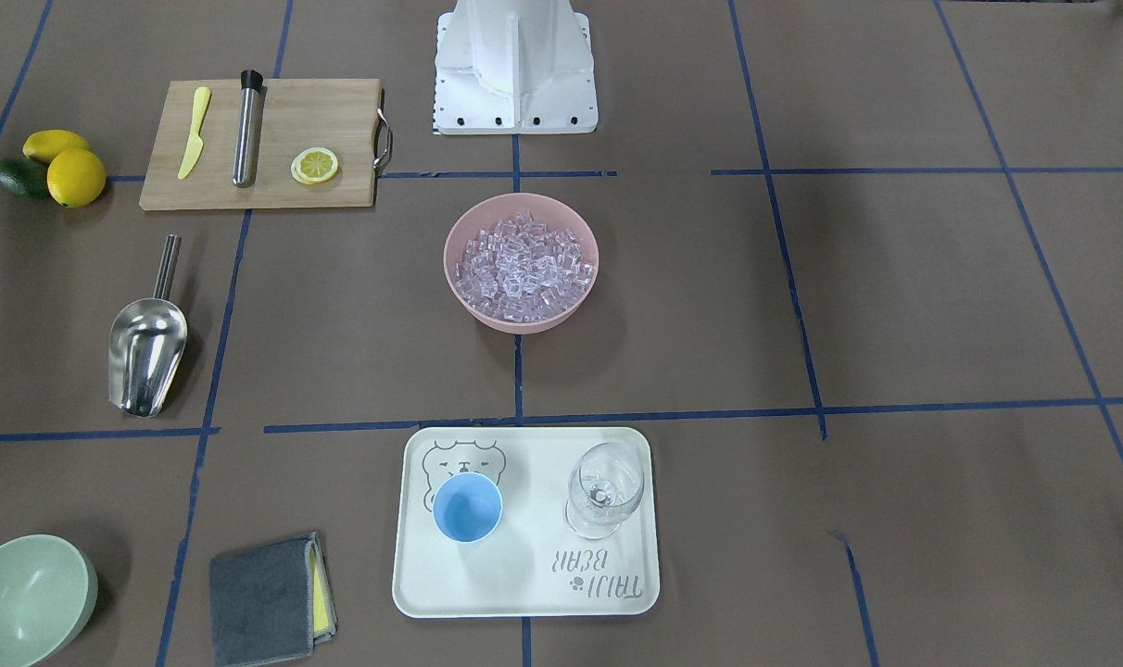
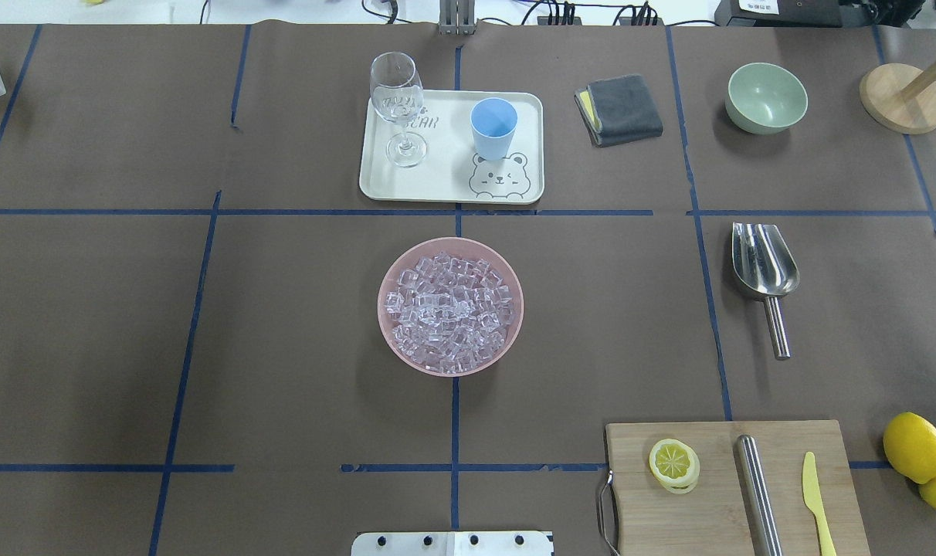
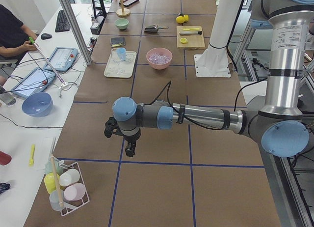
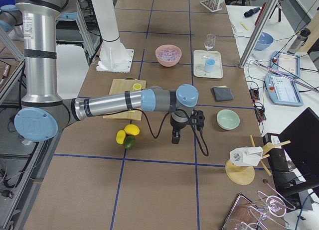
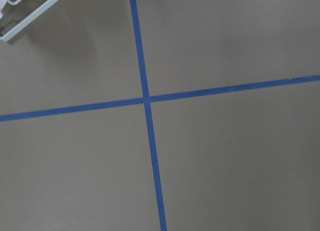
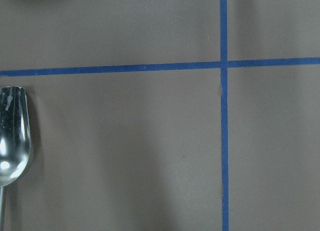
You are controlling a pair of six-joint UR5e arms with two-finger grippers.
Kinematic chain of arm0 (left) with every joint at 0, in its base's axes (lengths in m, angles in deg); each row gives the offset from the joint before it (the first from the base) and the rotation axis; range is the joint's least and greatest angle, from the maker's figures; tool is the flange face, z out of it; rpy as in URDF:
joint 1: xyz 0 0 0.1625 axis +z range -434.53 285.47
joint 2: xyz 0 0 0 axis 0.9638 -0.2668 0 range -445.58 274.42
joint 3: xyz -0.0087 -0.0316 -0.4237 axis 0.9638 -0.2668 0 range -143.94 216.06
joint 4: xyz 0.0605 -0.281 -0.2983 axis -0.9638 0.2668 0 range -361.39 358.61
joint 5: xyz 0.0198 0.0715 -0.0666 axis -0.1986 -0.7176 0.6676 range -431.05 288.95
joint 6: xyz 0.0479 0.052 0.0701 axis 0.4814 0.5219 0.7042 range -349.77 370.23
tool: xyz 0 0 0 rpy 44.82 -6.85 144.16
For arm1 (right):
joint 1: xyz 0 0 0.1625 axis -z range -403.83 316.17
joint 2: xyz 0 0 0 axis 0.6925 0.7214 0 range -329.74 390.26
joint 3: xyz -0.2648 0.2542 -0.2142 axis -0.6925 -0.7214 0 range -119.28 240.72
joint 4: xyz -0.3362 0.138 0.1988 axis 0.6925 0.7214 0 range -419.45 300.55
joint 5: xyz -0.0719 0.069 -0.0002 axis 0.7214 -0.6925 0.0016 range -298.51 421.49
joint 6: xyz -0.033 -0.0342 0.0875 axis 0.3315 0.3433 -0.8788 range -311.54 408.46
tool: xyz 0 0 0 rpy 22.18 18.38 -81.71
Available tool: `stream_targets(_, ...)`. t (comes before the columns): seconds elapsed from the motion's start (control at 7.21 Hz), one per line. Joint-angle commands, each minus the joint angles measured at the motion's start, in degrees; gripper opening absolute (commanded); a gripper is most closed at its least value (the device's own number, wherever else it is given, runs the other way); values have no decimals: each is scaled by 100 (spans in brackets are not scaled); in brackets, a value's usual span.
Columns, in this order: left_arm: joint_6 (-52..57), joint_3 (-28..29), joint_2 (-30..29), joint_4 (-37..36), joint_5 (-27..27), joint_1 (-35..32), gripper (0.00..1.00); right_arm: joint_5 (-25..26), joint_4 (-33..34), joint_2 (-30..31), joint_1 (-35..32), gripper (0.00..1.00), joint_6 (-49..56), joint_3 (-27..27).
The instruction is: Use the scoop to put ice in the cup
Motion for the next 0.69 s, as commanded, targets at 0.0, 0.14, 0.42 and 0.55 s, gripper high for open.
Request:
stream_targets(0.0, 32, -120, -45, 132, -62, -12, 100, 103, -3, 18, 103, 100, -6, -118)
stream_targets(0.14, -11, -173, -37, 220, -63, 5, 100, 94, -3, 1, 103, 100, -32, -119)
stream_targets(0.42, 14, -261, 33, 221, -71, 14, 100, 94, -12, -52, 120, 100, -24, -110)
stream_targets(0.55, 23, -418, 34, 203, -63, 14, 100, 85, -56, -70, 120, 100, -33, -93)
